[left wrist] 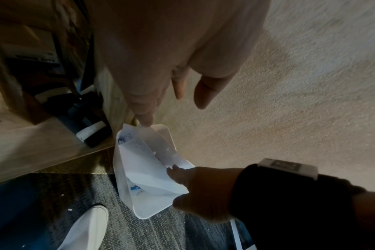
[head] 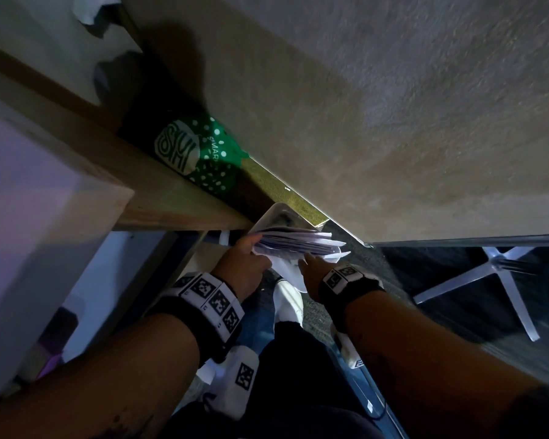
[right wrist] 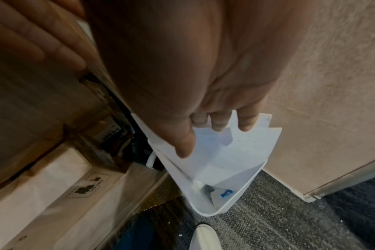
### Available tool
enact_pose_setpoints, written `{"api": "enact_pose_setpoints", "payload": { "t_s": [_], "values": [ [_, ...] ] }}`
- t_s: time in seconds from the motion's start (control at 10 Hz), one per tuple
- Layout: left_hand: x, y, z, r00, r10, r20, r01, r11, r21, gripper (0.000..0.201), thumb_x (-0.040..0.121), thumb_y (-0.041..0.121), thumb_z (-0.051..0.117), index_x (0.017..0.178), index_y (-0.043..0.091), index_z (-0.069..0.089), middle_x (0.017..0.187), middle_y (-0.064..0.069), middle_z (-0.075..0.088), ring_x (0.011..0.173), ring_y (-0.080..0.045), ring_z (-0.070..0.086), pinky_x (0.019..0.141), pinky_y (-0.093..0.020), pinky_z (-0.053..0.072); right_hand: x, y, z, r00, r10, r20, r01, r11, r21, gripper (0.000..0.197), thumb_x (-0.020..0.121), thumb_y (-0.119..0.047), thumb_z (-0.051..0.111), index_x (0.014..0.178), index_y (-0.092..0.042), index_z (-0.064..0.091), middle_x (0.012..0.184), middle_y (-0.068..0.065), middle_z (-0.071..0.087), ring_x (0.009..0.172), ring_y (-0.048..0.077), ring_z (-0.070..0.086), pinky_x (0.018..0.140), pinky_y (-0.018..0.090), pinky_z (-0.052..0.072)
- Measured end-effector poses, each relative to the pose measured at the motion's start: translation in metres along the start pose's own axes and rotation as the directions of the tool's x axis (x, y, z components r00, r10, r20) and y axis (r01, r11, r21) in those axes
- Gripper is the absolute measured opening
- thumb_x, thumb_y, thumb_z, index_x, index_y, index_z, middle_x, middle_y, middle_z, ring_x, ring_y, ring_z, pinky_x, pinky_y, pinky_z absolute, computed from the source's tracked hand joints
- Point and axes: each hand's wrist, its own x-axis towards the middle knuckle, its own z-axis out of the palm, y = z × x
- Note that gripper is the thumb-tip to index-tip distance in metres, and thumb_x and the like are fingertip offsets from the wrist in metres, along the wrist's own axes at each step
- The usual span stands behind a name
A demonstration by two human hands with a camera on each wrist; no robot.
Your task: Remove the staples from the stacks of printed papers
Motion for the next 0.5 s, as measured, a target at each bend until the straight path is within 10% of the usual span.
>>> {"api": "enact_pose_setpoints", "payload": {
  "t_s": [0.3, 0.5],
  "values": [
    [0.004, 0.007, -0.004, 0.998, 0.053, -0.04, -0.051, 0.997, 0.051, 0.075, 0.063, 0.024, 0.06, 0.137, 0.026, 0.048, 0.124, 0.001, 0.057, 0.118, -0.023, 0.055, 0.105, -0.047, 0.044, 0.034, 0.002, 0.012, 0.996, 0.027, 0.082, -0.025, 0.999, -0.031, 0.059, 0.102, -0.022, 0.035, 0.155, -0.011, 0.012, 0.162, 0.013, 0.0, 0.148, 0.035, 0.01, 0.119, 0.048, 0.018],
    [0.008, 0.004, -0.003, 0.993, 0.111, -0.03, -0.107, 0.989, 0.104, 0.083, 0.05, 0.034, 0.061, 0.132, 0.027, 0.053, 0.12, -0.003, 0.064, 0.108, -0.022, 0.062, 0.1, -0.047, 0.049, 0.037, 0.023, 0.001, 0.999, -0.006, 0.036, 0.006, 1.0, 0.012, 0.046, 0.096, -0.028, 0.038, 0.141, -0.021, 0.045, 0.147, 0.008, 0.046, 0.13, 0.029, 0.049, 0.107, 0.042, 0.041]
  ]
}}
